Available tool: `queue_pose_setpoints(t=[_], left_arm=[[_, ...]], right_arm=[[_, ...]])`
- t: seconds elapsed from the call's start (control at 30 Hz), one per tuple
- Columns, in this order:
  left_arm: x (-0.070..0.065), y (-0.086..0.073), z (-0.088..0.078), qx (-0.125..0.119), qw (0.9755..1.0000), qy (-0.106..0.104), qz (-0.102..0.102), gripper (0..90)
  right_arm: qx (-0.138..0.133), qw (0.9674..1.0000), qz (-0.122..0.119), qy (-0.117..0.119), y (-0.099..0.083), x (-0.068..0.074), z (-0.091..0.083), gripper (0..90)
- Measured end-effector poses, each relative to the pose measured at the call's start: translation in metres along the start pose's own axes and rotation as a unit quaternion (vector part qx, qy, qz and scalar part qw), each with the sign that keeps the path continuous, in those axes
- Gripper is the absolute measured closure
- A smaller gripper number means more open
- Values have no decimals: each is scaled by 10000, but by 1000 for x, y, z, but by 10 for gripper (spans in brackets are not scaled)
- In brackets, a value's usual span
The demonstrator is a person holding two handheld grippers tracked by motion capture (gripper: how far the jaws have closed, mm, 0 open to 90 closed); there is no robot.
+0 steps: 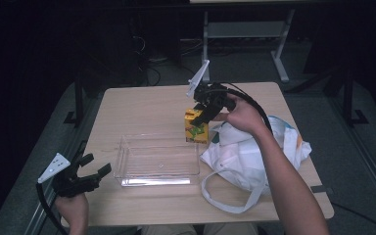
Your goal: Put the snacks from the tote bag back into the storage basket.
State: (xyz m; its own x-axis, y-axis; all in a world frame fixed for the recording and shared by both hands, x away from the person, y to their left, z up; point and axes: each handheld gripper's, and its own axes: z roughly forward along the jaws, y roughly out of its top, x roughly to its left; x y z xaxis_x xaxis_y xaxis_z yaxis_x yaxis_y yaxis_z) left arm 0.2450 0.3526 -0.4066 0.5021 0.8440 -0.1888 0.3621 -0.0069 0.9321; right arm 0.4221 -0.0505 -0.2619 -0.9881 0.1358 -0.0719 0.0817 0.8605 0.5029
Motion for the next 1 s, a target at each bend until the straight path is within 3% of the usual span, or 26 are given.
queue_pose_setpoints(t=[0.8, 1.0], left_arm=[[0, 0, 0, -41, 10000, -20, -19, 125], [0, 0, 0, -43, 10000, -22, -13, 125]], right_arm=[[22, 9997, -84, 207, 16, -6, 36, 522], [156, 9995, -116, 267, 18, -7, 47, 522]])
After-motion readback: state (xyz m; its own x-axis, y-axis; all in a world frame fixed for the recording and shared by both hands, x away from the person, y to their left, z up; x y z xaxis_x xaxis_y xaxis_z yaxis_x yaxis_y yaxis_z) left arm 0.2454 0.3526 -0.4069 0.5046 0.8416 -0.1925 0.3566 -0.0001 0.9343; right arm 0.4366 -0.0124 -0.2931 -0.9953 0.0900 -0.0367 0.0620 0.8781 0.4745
